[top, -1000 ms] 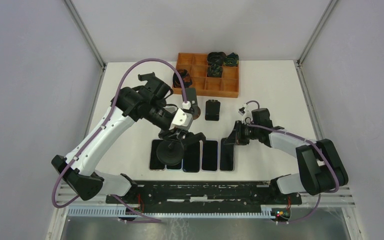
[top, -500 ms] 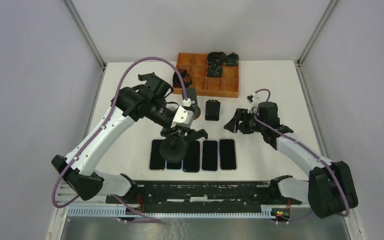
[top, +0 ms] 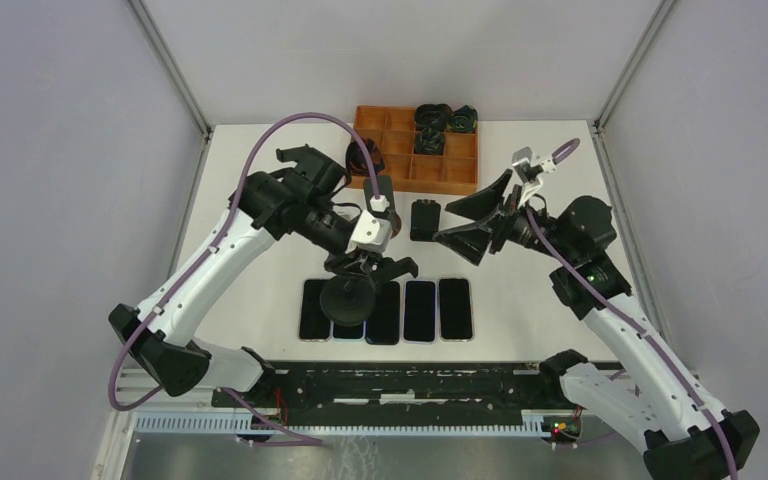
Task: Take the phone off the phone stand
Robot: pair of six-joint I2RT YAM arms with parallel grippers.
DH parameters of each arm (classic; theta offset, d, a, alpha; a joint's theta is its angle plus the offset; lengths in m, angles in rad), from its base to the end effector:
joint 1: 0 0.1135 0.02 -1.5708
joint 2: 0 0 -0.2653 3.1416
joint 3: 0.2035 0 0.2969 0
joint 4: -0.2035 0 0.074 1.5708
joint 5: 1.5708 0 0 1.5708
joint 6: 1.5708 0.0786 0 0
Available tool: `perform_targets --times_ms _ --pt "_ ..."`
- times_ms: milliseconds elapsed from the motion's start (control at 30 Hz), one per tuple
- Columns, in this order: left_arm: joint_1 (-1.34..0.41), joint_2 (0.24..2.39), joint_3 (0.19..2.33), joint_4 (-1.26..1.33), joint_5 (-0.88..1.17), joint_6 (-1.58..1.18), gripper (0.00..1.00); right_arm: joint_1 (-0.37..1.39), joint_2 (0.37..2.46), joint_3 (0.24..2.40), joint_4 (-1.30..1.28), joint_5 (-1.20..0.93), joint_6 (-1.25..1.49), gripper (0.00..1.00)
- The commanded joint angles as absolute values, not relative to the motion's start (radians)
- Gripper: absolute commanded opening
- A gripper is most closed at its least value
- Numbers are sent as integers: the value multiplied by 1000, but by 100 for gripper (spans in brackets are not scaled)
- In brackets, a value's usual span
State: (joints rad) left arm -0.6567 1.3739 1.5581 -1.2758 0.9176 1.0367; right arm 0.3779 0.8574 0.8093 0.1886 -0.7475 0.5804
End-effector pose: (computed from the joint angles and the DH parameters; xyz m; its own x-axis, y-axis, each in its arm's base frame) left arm 0.1988 -0.2320 0.3779 0.2112 0.4977 -0.8413 0.9414 -0.3351 0.0381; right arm 0.2313 0.1493 0.3785 -0.3826 0.2808 -0.8802 -0.8208 0.3340 0.4634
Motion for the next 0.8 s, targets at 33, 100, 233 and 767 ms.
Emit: perform_targets --times_ms 33,100,233,767 --pt "-658 1373 1574 -1240 968 1002 2 515 875 897 186 -826 515 98" --pt "-658 1379 1580 -1255 969 1010 2 552 888 905 189 -830 502 98" --pt "-658 1383 1584 -1280 966 1020 2 612 914 921 187 -829 483 98" --pt "-658 1411 1617 -1343 935 1061 2 805 1018 994 83 -747 381 70"
